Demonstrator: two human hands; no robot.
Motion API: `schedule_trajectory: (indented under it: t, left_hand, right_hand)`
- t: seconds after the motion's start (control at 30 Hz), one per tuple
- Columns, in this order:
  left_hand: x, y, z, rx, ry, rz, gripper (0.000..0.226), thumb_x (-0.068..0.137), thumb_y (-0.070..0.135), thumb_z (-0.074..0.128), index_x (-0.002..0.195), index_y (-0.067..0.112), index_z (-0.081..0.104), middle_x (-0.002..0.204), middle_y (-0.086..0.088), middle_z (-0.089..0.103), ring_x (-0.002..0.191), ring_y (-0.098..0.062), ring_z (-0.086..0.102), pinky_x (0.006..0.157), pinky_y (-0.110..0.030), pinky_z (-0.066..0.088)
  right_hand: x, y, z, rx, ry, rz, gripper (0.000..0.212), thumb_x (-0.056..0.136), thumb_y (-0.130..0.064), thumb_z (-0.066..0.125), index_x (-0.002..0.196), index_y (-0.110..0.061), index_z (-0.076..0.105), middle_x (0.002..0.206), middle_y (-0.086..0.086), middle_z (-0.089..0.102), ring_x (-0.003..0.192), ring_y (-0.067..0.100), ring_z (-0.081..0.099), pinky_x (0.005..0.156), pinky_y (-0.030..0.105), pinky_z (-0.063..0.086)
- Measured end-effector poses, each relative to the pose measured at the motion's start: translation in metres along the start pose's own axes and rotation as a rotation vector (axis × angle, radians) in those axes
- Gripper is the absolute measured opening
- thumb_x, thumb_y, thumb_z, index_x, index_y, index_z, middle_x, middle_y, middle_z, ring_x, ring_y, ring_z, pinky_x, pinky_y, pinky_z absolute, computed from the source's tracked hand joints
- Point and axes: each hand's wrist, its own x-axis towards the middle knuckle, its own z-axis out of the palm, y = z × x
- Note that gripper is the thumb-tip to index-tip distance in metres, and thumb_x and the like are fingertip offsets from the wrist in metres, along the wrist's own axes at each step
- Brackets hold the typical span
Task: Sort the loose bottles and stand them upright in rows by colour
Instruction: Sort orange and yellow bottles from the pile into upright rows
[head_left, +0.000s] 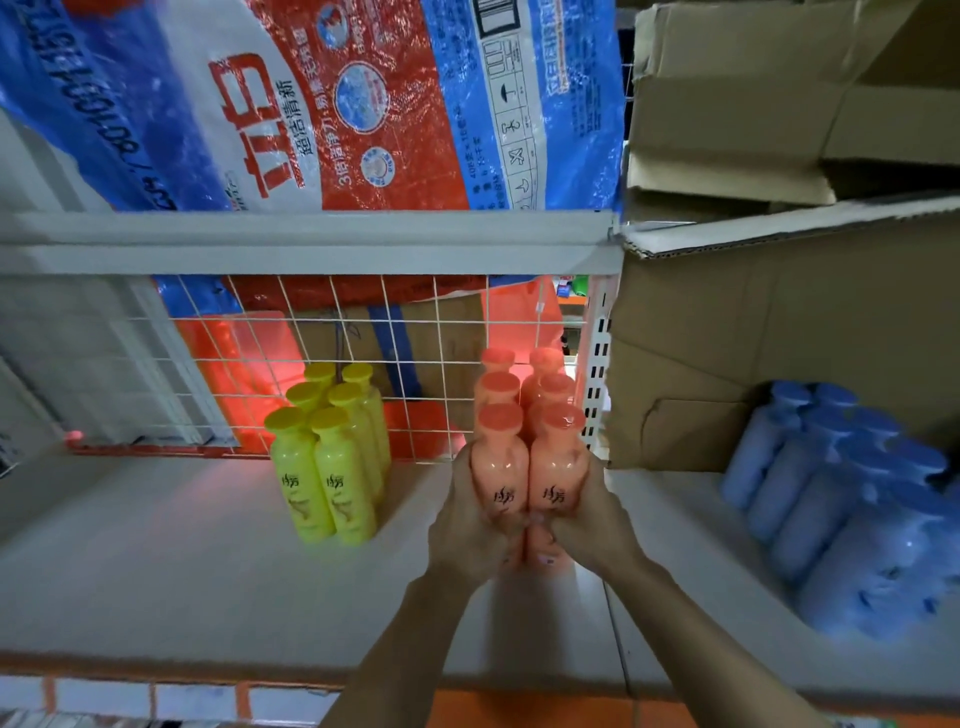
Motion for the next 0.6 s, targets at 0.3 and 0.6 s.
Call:
schedule_trajectory:
  t: [0.3, 0.6]
  left_hand:
    - [0.016, 0.064, -0.044, -0.113, 0.232, 0.150, 0.089, 0.063, 0.067, 0.068, 0.138, 0.036, 0.032, 0.139, 0.011, 0.045, 0.130, -0.011, 0.043, 0.108, -0.039, 0.039]
    - [0.005, 0.159, 0.124, 0.043, -0.044, 0.501, 0.047, 0.072, 0.036, 0.059, 0.119, 0.028, 0.058, 0.116, 0.005, 0.062, 0.113, -0.018, 0.055, 0.100, -0.033, 0.043]
  right_hand:
    - [-0.010, -0.019, -0.071, 0.181, 0.024, -0.120, 0.083, 0.059, -0.041, 0.087, 0.126, -0.025, 0.040, 0.119, -0.012, 0.055, 0.111, 0.004, 0.054, 0.093, 0.018, 0.045]
    - [-0.041, 0.057, -0.238, -0.110, 0.567, -0.121, 0.049, 0.068, -0.047, 0.066, 0.108, -0.020, 0.055, 0.107, 0.000, 0.063, 0.103, 0.019, 0.061, 0.089, 0.042, 0.050]
